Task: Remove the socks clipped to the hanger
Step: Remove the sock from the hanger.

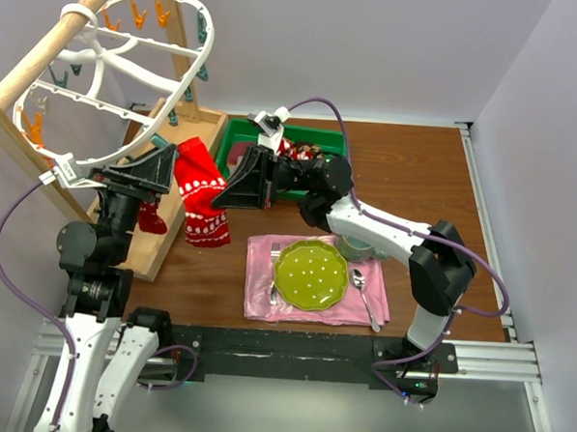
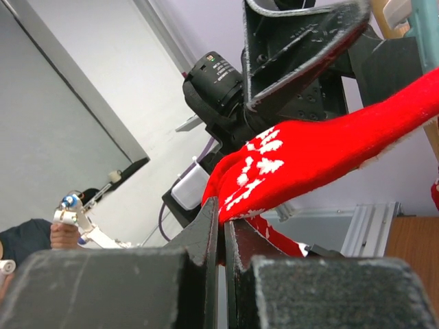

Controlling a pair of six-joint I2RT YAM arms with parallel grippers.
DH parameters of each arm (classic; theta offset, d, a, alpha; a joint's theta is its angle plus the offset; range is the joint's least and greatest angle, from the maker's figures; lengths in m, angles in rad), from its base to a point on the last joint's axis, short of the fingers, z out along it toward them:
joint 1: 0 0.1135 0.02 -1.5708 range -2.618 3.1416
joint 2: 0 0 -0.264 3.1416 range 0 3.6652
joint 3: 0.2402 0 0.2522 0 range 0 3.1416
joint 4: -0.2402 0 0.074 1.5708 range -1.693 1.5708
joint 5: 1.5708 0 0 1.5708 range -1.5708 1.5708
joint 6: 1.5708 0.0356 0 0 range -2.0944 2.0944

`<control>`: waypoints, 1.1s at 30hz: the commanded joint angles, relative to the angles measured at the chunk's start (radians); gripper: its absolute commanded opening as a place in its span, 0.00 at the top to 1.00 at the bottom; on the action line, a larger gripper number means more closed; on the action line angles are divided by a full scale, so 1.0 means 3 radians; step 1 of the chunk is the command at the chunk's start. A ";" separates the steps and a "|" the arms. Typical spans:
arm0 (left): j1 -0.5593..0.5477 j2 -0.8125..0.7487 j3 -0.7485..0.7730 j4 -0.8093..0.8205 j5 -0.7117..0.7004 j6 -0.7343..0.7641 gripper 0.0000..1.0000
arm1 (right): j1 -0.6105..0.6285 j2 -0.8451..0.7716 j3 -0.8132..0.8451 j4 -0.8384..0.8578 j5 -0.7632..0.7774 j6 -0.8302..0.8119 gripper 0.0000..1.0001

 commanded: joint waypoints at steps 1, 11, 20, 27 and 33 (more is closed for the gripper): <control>-0.0010 0.0115 0.0166 0.0118 -0.0131 0.0038 0.32 | 0.0021 -0.0130 0.0199 0.0021 0.0044 -0.0065 1.00; -0.0010 0.0289 0.0330 0.0067 -0.0203 0.0156 0.49 | 0.0042 -0.0084 0.0255 0.0011 0.0029 -0.0066 1.00; -0.0010 0.0320 0.0417 0.0005 -0.0203 0.0222 0.80 | 0.0042 -0.0110 0.0194 -0.0020 0.0049 -0.0116 1.00; -0.0010 0.0346 0.0494 -0.0046 -0.0203 0.0268 0.96 | 0.0042 -0.0181 0.0020 -0.0229 0.0100 -0.0321 1.00; -0.0010 0.0346 0.0550 -0.0143 -0.0203 0.0284 0.68 | 0.0042 -0.0294 -0.0062 -0.0740 0.0192 -0.0740 1.00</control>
